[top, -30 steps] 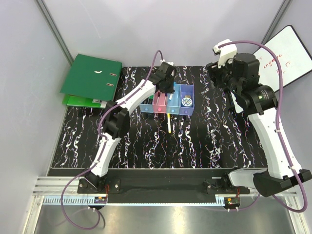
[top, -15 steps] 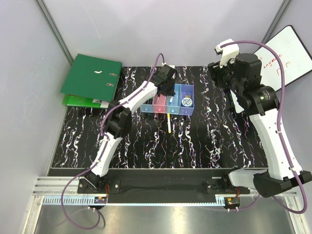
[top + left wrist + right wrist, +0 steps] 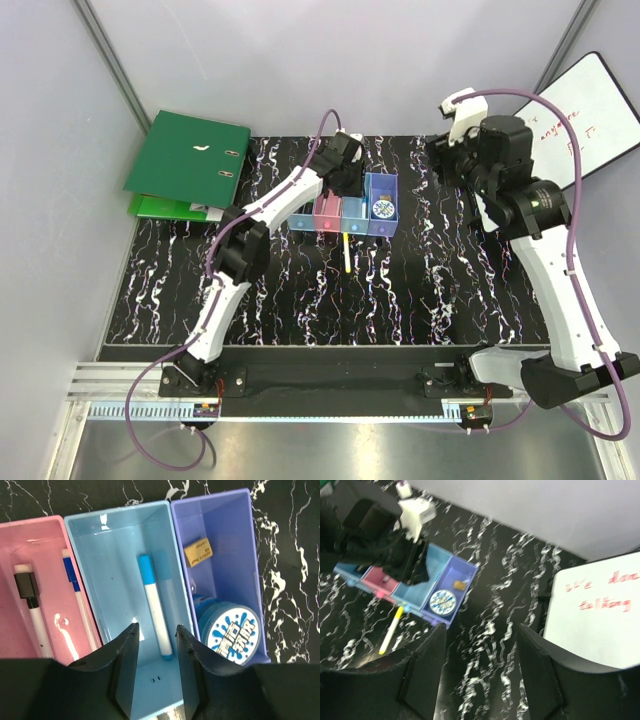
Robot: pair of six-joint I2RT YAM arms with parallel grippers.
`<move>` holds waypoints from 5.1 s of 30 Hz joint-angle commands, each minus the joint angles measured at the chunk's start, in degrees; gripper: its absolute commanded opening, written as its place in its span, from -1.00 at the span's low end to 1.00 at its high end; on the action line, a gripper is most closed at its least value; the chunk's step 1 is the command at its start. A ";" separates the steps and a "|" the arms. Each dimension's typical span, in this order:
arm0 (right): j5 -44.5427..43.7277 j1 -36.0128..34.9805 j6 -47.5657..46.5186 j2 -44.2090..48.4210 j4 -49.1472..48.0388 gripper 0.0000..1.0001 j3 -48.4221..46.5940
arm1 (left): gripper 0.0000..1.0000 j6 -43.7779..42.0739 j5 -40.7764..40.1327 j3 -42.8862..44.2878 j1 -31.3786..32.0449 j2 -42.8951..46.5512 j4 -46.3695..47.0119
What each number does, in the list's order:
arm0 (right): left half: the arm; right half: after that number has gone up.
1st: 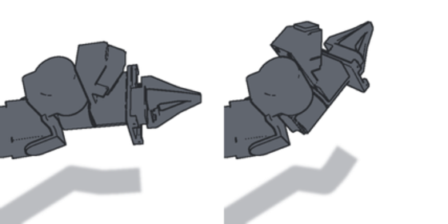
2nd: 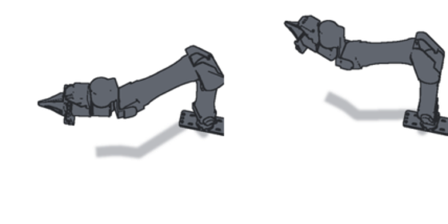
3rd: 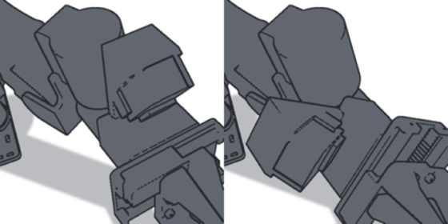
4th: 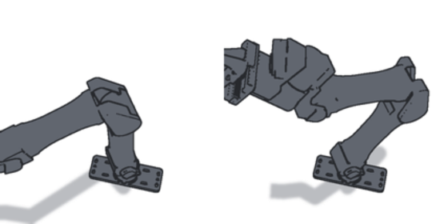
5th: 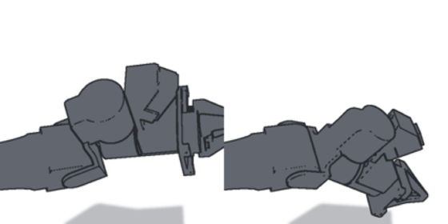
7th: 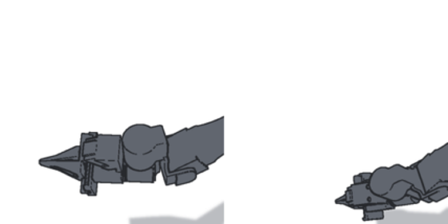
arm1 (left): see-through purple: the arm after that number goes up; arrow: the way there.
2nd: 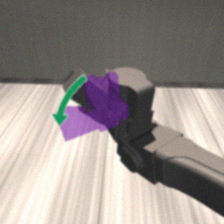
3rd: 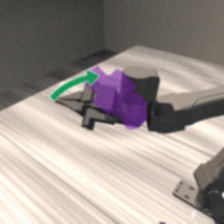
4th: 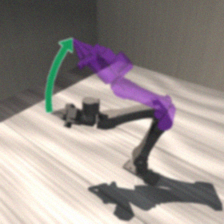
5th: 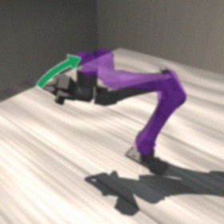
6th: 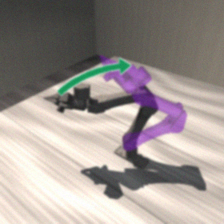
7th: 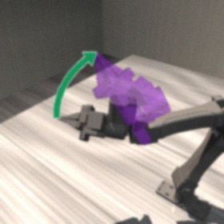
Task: Sort the stationery into containers
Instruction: Place the pen in the storage box, then pick up the pen from the center of the board, then place the pen in the storage box.
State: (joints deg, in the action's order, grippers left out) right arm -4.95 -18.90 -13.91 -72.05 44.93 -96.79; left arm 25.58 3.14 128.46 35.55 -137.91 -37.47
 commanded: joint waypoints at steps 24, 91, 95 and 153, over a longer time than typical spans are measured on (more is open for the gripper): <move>16.47 -15.19 25.07 -33.84 -3.53 0.35 8.12 | 0.98 -29.09 -11.40 -45.40 -15.60 59.59 6.18; -1.82 -19.77 22.27 -48.90 -6.78 -1.00 0.64 | 0.98 -34.20 -10.17 -46.11 -22.28 61.26 8.47; -2.69 -20.13 20.68 -43.19 -6.78 -1.00 -0.41 | 0.98 -33.23 -8.85 -48.04 -22.28 61.88 8.47; -17.02 -14.15 13.56 -62.33 -13.37 -0.49 -21.59 | 0.98 -36.75 -4.72 -46.46 -22.19 62.32 4.60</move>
State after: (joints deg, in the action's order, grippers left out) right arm -22.79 -32.27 -1.15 -135.09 32.80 -117.95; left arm -10.33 -2.11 79.79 13.50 -77.41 -34.26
